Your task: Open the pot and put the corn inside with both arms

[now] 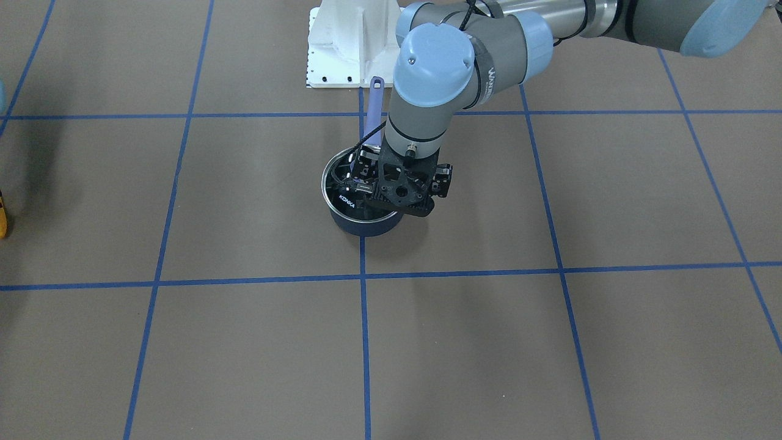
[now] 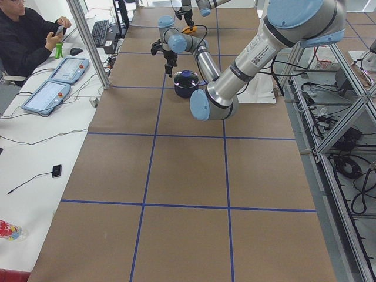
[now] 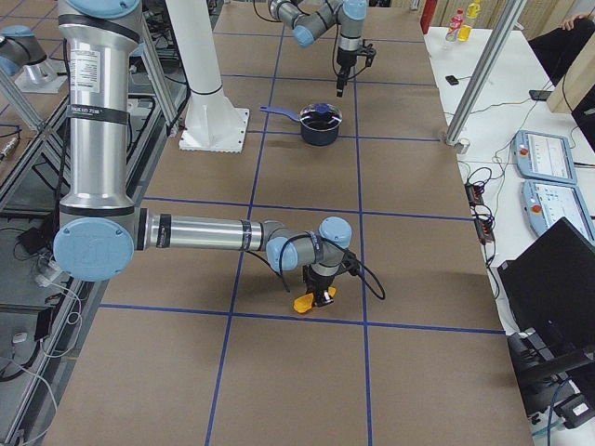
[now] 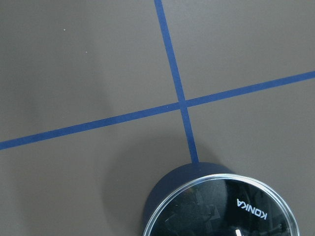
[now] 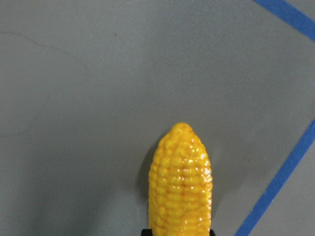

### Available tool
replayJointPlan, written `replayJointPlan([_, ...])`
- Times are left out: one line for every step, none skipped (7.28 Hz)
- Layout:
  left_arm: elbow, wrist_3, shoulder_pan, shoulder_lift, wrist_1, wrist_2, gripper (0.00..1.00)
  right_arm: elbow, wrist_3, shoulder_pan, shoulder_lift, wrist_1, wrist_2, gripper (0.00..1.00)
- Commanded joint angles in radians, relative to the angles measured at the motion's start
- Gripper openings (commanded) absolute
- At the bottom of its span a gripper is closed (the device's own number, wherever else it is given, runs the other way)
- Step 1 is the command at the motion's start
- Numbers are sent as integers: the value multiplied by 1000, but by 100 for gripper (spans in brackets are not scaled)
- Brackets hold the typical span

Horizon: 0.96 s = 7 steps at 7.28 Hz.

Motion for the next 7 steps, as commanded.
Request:
replayJointPlan([-29, 0, 0, 8, 2, 1, 100, 28, 1, 3, 4, -6, 20, 37])
replayJointPlan([-52, -6, 2, 10, 2, -1, 100, 61, 1, 12, 6, -38, 39, 37])
replayJointPlan([-60, -10, 26, 8, 2, 4, 100, 119, 2, 16, 6, -87, 46, 37])
replayJointPlan([-60, -10, 58, 7, 4, 25, 100, 177, 4, 16, 18, -153, 46, 38])
replayJointPlan([-58, -10, 80, 7, 4, 39, 100, 213, 7, 18, 44, -219, 46, 38])
replayJointPlan([-54, -10, 83, 7, 2, 42, 100, 238, 13, 18, 55, -246, 50, 38])
replayJointPlan([-48, -12, 104, 5, 2, 73, 100, 247, 18, 18, 63, -246, 104, 38])
